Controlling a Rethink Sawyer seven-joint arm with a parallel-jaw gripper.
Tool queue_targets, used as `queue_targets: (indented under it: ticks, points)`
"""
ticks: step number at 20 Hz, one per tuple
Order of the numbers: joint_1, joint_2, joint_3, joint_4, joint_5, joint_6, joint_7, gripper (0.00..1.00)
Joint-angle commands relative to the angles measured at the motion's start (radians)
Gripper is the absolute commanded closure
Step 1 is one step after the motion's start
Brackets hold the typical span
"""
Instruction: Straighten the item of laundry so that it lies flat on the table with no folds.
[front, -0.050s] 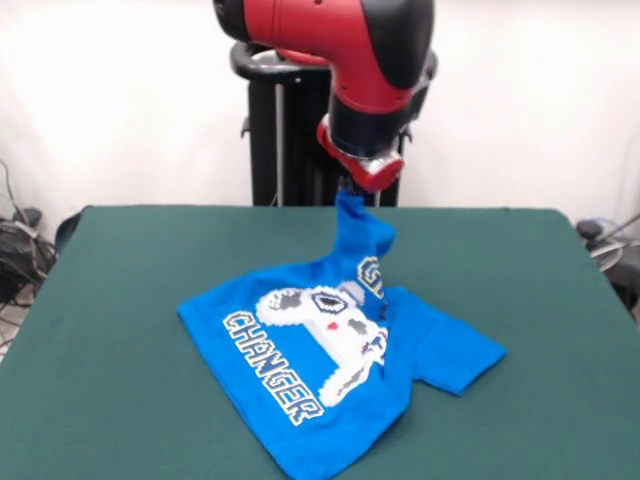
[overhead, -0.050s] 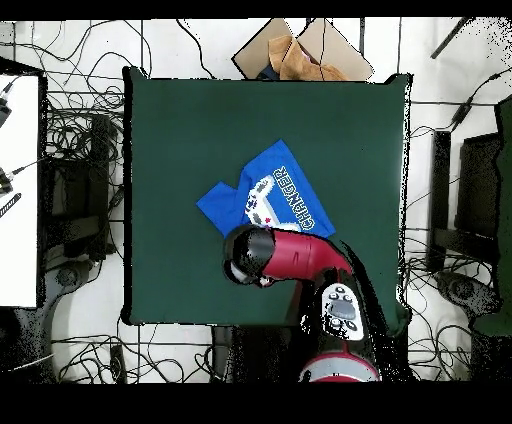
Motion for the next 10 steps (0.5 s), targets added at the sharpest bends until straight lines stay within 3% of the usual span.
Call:
queue_targets:
  ticks: [1,4,7,10]
  points:
    - [-0.063,0.026,0.032,0.14,-0.082,-0.181,-0.022,1.0]
    - [-0.116,0.071,0.048,0.154,-0.1,-0.294,-0.004,1.0]
    - [-0.145,0.086,0.076,0.153,-0.084,-0.297,0.002,1.0]
    - [-0.168,0.039,0.098,0.168,-0.072,-0.225,-0.028,1.0]
